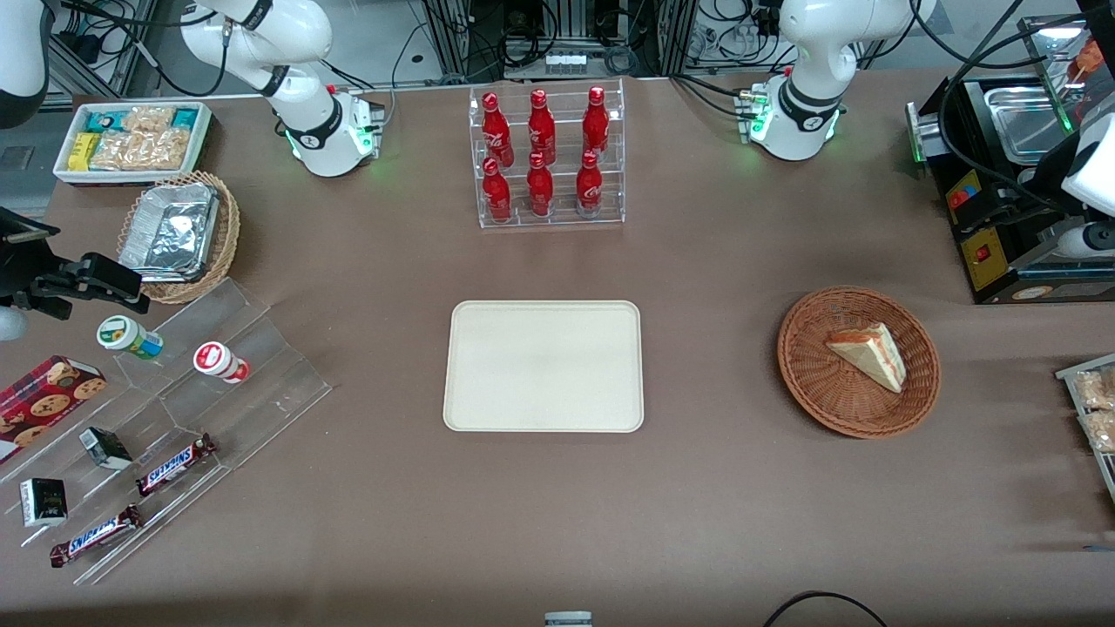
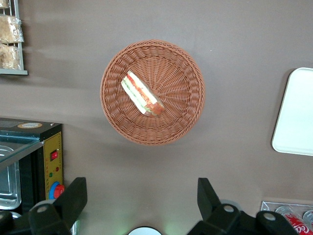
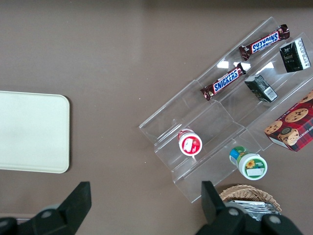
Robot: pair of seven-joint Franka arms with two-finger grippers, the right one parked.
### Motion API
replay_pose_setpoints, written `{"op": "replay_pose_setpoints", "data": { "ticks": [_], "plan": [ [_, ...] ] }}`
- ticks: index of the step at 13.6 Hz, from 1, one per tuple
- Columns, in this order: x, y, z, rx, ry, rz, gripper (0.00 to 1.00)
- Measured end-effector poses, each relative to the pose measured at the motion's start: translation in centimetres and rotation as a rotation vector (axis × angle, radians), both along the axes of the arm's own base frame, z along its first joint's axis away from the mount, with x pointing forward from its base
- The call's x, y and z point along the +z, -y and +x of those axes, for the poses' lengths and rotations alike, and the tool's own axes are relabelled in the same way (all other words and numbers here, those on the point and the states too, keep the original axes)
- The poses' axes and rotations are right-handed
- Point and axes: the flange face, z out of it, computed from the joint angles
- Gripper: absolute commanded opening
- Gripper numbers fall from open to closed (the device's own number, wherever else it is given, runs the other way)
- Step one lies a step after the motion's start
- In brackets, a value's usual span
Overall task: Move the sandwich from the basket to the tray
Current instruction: 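Move the left gripper toward the wicker basket with the sandwich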
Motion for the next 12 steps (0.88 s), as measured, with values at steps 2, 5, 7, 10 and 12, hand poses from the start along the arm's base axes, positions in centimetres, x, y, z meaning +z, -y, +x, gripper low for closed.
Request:
{"op": "replay_pose_setpoints", "data": {
  "ticks": [2,5,7,10,12],
  "plan": [
    [0.0,0.0,0.0,0.000,0.000,0.000,1.00],
    [0.0,-0.1,0.0,0.011,-0.002,0.001,1.00],
    [-0.4,-1.2,0.1,0.118,-0.014,0.006,1.00],
    [-3.5,-2.6,1.4,0.309,-0.072,0.011,1.00],
    [-6.8,-2.9,3.0,0.417,-0.117,-0.004,1.00]
  ]
}}
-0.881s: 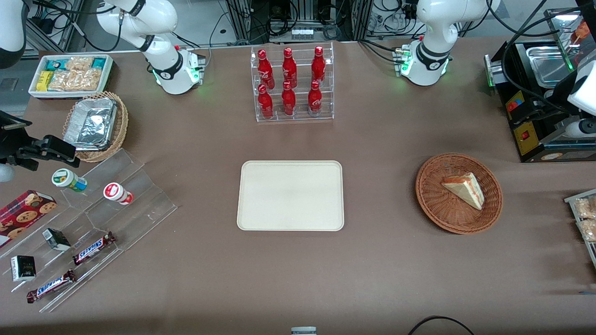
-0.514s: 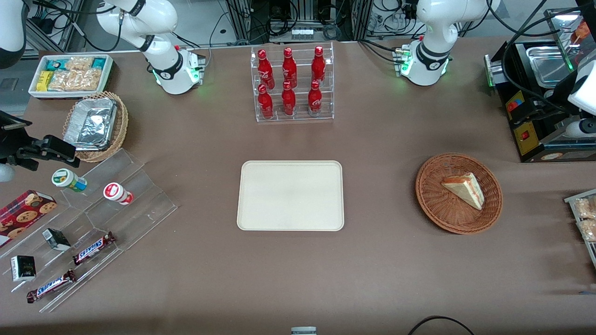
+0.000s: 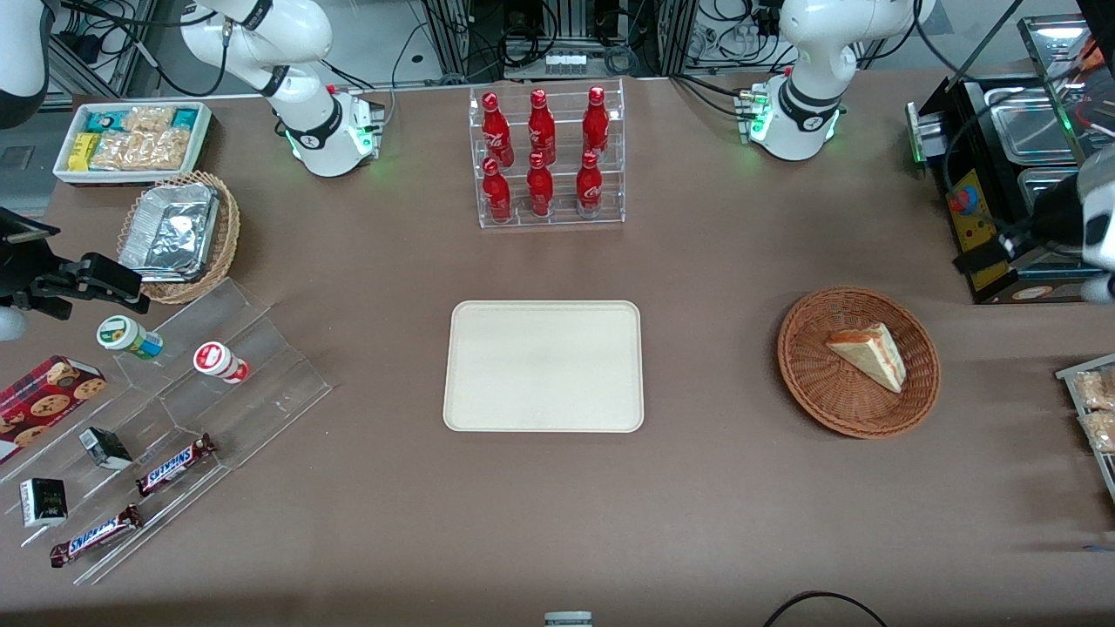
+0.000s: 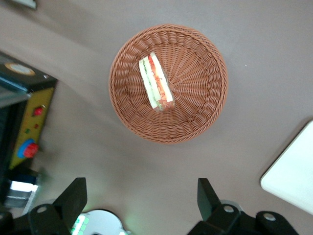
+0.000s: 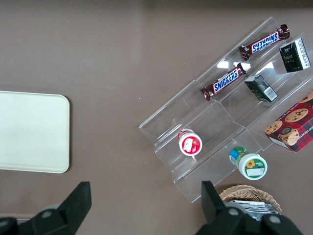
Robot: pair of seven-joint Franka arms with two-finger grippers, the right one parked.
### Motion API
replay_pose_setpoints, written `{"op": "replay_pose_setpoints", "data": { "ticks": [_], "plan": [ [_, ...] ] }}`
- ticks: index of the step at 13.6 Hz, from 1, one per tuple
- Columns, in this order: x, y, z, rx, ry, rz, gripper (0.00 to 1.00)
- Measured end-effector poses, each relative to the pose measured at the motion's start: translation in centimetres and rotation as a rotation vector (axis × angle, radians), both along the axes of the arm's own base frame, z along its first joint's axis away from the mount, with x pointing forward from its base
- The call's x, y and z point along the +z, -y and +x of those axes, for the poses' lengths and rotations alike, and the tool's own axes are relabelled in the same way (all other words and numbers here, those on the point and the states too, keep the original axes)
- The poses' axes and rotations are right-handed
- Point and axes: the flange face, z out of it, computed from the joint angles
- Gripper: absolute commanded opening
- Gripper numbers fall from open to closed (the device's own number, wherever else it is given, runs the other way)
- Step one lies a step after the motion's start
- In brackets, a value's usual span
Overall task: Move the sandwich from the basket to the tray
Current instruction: 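Move the left gripper toward the wicker basket with the sandwich, then lower the open left gripper around the wrapped sandwich in the basket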
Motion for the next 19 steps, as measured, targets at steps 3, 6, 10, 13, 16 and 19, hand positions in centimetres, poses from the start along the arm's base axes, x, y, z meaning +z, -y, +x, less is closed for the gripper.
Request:
{"op": "replay_pose_setpoints", "data": {
  "ticks": [3,6,10,13,16,19],
  "plan": [
    [-6.1,-0.1,2.1,0.099,0.013,0.002,1.00],
    [-13.6,-0.2,2.6,0.189,0.036,0.000,1.00],
    [-20.2,-0.3,3.4,0.279,0.042,0.007,1.00],
    [-23.2,-0.5,3.6,0.337,0.046,0.012,1.00],
    [-25.3,-0.6,3.7,0.362,0.028,0.016,1.00],
    [-27.1,-1.2,3.3,0.380,0.042,0.019,1.00]
  ]
}}
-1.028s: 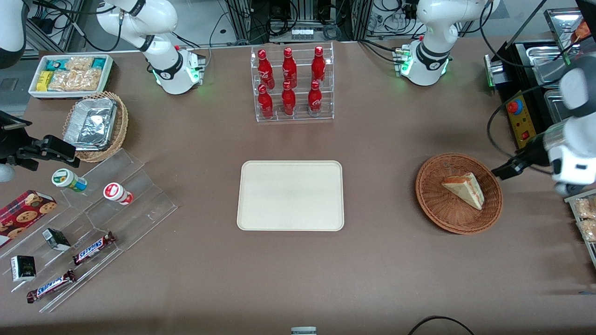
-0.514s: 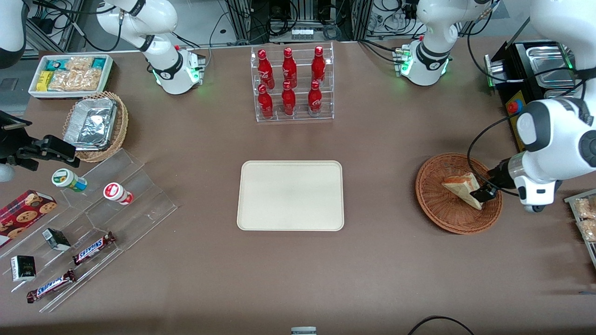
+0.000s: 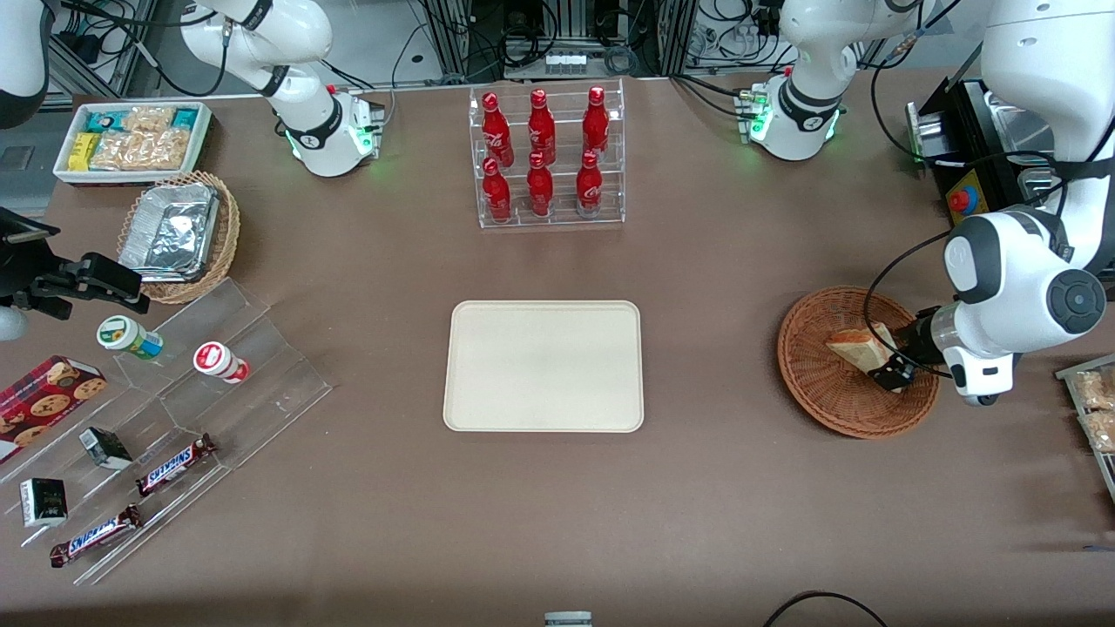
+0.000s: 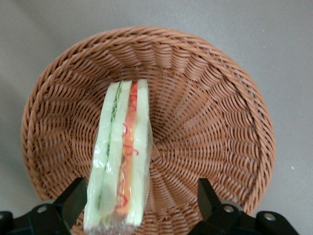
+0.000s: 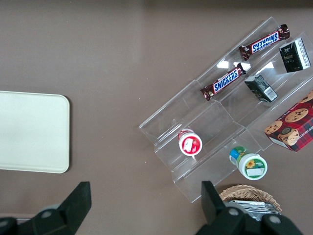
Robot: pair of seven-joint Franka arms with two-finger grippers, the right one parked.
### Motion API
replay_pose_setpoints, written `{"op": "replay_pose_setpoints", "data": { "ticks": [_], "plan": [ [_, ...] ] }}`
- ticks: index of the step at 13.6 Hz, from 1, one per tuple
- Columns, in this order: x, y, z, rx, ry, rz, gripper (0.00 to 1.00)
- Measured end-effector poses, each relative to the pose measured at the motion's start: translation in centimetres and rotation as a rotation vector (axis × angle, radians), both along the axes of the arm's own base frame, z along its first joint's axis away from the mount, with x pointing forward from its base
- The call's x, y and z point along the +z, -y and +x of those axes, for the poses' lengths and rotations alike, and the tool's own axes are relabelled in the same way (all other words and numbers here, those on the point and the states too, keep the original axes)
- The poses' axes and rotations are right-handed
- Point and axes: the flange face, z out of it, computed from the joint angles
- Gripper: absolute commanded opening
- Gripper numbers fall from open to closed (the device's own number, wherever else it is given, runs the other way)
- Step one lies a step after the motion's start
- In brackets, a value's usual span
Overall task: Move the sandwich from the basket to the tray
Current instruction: 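Lower the open left gripper around the wrapped sandwich in the basket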
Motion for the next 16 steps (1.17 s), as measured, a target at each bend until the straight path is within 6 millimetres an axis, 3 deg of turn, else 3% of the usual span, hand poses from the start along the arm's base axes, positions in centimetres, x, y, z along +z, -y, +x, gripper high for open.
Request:
{"op": "replay_pose_setpoints", "data": {
  "ticks": [3,8,9,11,12,13,16],
  "plan": [
    [-2.1,-0.2,-1.1,0.008,0.000,0.003,1.00],
    [-3.0,-0.1,-1.8,0.008,-0.019,0.001,0.98],
    [-3.0,-0.1,-1.8,0.009,-0.020,0.001,0.87],
    [-3.1,-0.1,-1.9,0.013,-0.024,0.001,0.46],
    [-3.1,-0.1,-2.0,0.013,-0.031,0.001,0.31],
    [-3.2,-0.1,-2.0,0.013,-0.037,0.000,0.24],
    [-3.2,-0.1,-2.1,0.013,-0.047,-0.001,0.22]
  ]
}}
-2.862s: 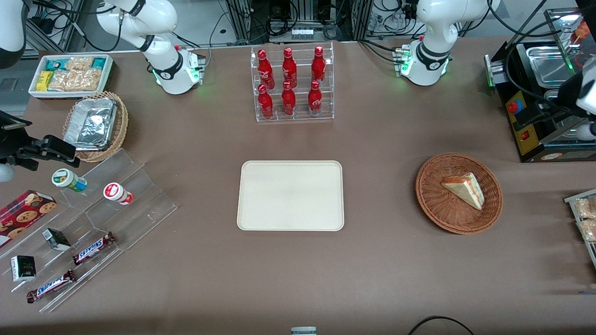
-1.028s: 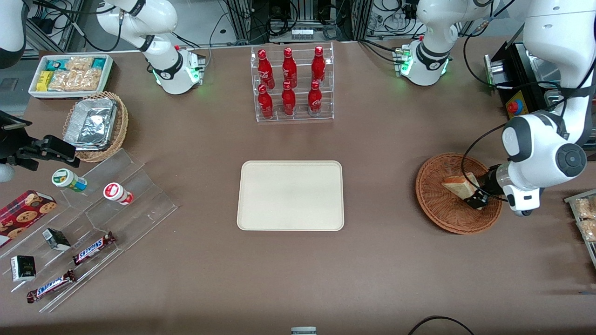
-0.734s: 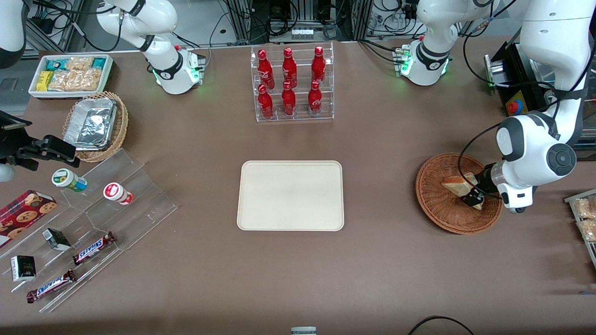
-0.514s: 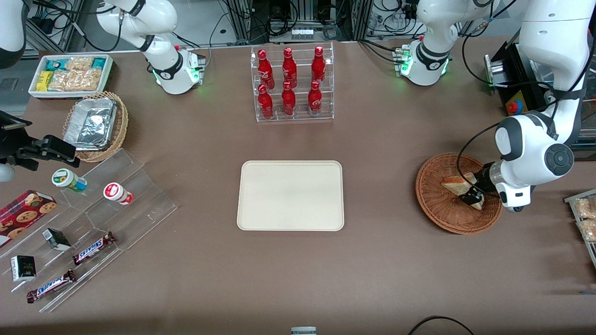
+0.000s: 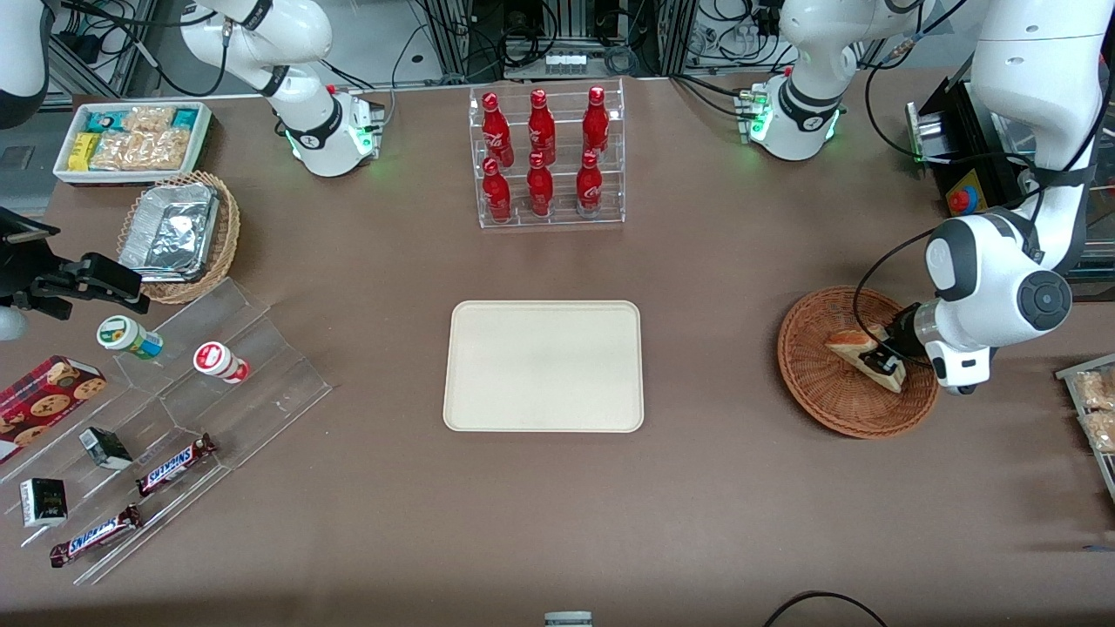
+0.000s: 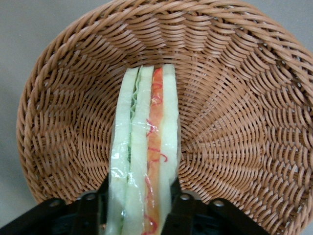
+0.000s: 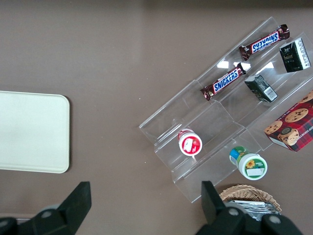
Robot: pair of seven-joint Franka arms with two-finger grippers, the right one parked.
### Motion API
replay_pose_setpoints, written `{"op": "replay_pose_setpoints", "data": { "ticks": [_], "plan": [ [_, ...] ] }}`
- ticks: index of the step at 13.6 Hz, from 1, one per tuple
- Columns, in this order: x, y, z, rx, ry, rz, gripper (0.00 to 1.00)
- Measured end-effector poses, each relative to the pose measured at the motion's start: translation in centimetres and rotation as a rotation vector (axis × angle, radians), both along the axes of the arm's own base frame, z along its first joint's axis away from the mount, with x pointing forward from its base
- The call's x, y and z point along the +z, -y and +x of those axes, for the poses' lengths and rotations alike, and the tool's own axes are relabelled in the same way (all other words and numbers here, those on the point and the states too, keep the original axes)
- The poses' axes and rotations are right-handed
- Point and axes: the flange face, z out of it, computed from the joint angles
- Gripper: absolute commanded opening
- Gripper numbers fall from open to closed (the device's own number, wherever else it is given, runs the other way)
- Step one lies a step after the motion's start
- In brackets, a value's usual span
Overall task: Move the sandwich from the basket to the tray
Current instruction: 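Lower the open left gripper around the wrapped sandwich in the basket, then close the left gripper on the sandwich and lift it, then carry the held sandwich over to the cream tray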
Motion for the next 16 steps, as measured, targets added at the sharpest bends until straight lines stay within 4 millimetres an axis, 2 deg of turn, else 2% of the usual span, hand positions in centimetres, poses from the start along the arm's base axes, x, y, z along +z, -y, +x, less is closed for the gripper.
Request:
{"op": "replay_pose_setpoints", "data": {
  "ticks": [3,5,7,9,10,12,14,16],
  "plan": [
    [0.7,0.0,0.0,-0.003,-0.024,-0.004,0.22],
    [3.0,0.0,0.3,-0.025,-0.035,-0.001,0.23],
    [7.8,0.2,0.6,-0.086,-0.061,0.015,0.23],
    [13.9,1.7,0.9,-0.147,-0.058,0.042,0.23],
    [16.9,3.3,1.0,-0.180,-0.039,0.051,0.23],
    [21.5,8.2,0.7,-0.262,-0.004,0.059,0.23],
    [24.2,13.8,0.2,-0.357,0.027,0.061,0.25],
    [25.3,19.9,-0.5,-0.454,0.061,0.058,0.24]
  ]
}}
